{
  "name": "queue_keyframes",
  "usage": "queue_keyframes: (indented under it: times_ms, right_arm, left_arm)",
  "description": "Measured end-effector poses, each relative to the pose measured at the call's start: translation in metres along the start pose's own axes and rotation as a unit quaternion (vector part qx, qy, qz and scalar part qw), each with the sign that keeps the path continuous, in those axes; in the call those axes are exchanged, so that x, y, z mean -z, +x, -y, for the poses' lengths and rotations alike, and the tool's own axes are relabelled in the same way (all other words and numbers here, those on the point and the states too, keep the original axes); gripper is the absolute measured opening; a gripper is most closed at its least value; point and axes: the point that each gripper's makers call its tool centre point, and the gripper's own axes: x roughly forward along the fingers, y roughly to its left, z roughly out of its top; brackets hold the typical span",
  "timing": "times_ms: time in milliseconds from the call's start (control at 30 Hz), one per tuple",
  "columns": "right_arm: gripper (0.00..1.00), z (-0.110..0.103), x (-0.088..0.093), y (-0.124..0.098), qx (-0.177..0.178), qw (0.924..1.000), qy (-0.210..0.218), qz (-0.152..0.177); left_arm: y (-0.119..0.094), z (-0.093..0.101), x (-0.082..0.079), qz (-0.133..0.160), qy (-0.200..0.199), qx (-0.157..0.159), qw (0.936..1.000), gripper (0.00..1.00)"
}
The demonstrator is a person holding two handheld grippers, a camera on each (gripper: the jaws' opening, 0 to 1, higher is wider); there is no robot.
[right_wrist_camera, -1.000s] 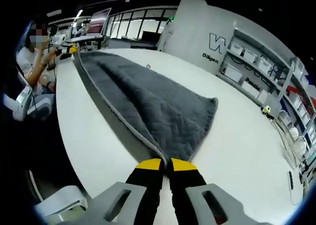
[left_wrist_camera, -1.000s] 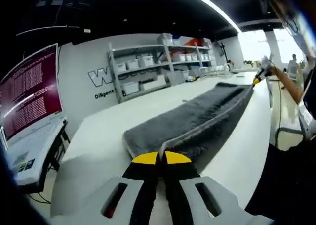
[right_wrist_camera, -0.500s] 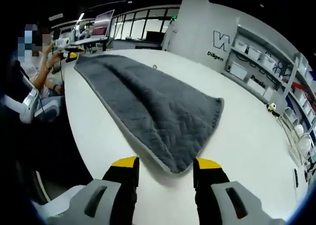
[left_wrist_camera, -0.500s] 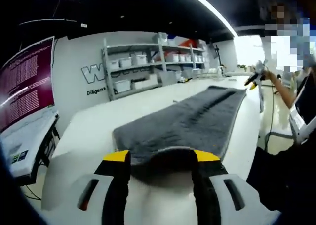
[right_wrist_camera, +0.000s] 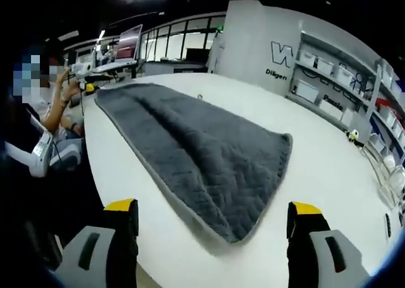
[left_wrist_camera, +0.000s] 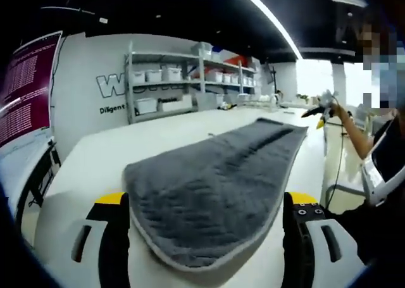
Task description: Open the folded towel by lifting each exposed corner and separating the folded layers until the towel lies flat within the target outline without major curled edges
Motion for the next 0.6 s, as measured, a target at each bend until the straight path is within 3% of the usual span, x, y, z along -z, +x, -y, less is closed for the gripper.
queue_keyframes:
  times_ms: [167, 400, 600]
  right_arm:
    - [0.99, 0.019, -0.022, 0.01, 0.009, 0.9999, 0.005, 0.013]
    - [0.96, 0.03, -0.044, 0.034, 0.01, 0.9997, -0.007, 0.022]
    - [0.92, 0.053, -0.068, 0.05, 0.027, 0.9985, 0.014, 0.045]
  left_arm:
    - [0.02, -0.008, -0.017, 0.014, -0.006, 0.005, 0.9999, 0.99]
    - [0.044, -0.036, -0.035, 0.023, -0.004, -0.023, 0.9995, 0.99]
    - [0.065, -0.054, -0.038, 0.006, -0.004, -0.031, 0.9995, 0.95]
